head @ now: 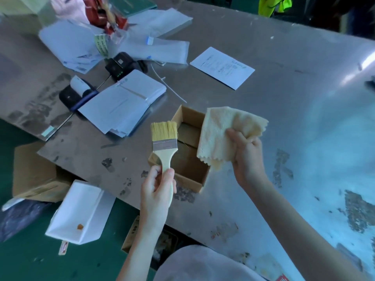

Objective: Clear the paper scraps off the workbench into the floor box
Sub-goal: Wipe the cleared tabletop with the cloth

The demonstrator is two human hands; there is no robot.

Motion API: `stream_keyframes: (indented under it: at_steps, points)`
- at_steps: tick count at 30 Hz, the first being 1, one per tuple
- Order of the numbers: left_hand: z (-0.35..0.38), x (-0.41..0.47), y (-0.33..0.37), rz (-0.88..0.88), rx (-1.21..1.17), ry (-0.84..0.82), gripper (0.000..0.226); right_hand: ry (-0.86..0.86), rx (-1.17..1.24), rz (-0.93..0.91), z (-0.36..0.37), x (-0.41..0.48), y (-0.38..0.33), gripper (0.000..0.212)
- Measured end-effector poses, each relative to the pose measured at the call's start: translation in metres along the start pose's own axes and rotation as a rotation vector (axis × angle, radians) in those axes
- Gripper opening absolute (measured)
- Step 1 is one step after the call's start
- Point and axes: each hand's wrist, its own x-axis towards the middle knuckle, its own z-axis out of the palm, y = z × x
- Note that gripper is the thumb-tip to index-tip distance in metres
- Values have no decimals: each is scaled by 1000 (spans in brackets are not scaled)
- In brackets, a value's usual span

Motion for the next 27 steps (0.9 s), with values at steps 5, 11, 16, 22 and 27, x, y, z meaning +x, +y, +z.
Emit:
stream_keyframes:
  at_steps: [5, 11, 16, 22, 27]
  points:
    - [-14, 29, -6, -18, -28, -29, 33, -43, 43, 159, 57, 29, 15, 13]
    - [-16, 43, -10, -32, -43, -71, 24, 104, 26, 456, 84, 59, 59, 32]
    - [-11, 47, -10, -32, -55, -95, 21, 271, -97, 397, 80, 62, 68, 36]
    - [-9, 45, -10, -21, -23, -124, 26, 171, -290, 220, 79, 44, 56, 72]
    - [-12, 46, -10, -17, -9, -131, 23, 108, -429, 19, 66, 35, 49, 58]
